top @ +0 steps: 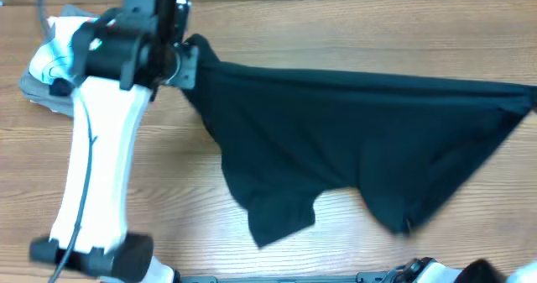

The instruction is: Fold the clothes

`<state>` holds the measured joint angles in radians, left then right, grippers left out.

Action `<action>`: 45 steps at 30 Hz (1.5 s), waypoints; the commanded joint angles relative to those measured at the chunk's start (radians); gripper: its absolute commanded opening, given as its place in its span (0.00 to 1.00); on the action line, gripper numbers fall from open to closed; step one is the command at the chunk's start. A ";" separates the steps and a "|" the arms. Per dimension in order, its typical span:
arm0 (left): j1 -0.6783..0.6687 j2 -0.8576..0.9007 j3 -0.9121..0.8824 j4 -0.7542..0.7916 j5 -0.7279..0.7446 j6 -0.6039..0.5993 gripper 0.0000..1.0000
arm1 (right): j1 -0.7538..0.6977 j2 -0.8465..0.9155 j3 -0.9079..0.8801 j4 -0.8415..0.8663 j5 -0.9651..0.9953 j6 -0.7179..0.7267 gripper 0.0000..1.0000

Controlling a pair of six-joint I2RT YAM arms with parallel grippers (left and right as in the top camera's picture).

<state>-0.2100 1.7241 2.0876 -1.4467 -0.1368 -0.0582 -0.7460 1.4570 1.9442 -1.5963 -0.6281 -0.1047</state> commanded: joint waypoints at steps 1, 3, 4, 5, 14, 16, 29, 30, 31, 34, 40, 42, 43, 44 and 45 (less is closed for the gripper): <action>0.013 0.121 0.010 0.064 -0.035 -0.024 0.04 | 0.093 0.098 -0.079 0.092 0.132 0.008 0.04; 0.013 0.182 0.010 0.121 -0.028 -0.024 0.04 | 0.137 0.156 -0.103 0.155 0.151 0.035 0.04; 0.013 0.209 0.010 0.152 -0.025 -0.024 0.04 | 0.164 0.195 -0.109 0.198 0.155 0.048 0.04; 0.013 0.239 0.010 0.193 -0.019 -0.024 0.04 | 0.186 0.228 -0.111 0.237 0.159 0.058 0.04; 0.000 0.495 0.010 0.627 -0.019 -0.024 0.04 | 0.396 0.536 -0.111 0.782 0.366 0.234 0.04; -0.001 0.539 0.010 0.716 -0.019 -0.024 0.04 | 0.421 0.584 -0.111 0.871 0.404 0.237 0.05; 0.001 0.695 0.022 1.058 -0.023 -0.008 1.00 | 0.464 0.766 -0.104 1.213 0.447 0.286 1.00; 0.002 0.686 0.034 1.033 -0.023 -0.005 1.00 | 0.460 0.755 -0.097 1.197 0.444 0.294 1.00; 0.003 0.676 0.049 1.002 -0.022 -0.006 1.00 | 0.456 0.742 -0.091 1.183 0.431 0.296 1.00; 0.003 0.622 0.118 0.837 -0.010 -0.008 1.00 | 0.443 0.679 -0.079 1.123 0.337 0.296 1.00; -0.017 0.442 0.253 0.458 0.024 -0.009 1.00 | 0.426 0.466 -0.078 0.902 0.048 0.296 1.00; -0.027 0.370 0.255 0.361 0.031 -0.010 1.00 | 0.423 0.395 -0.078 0.810 0.029 0.287 1.00; -0.032 0.343 0.255 0.314 0.031 -0.012 1.00 | 0.423 0.360 -0.078 0.762 0.031 0.279 1.00; -0.038 0.317 0.255 0.267 0.030 -0.020 1.00 | 0.423 0.326 -0.078 0.715 0.031 0.261 1.00; -0.042 0.291 0.255 0.213 0.030 -0.030 1.00 | 0.423 0.288 -0.078 0.658 0.042 0.246 1.00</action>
<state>-0.2241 2.1540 2.3016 -1.1381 -0.1276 -0.0753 -0.3210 1.8938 1.8324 -0.8474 -0.5121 0.1799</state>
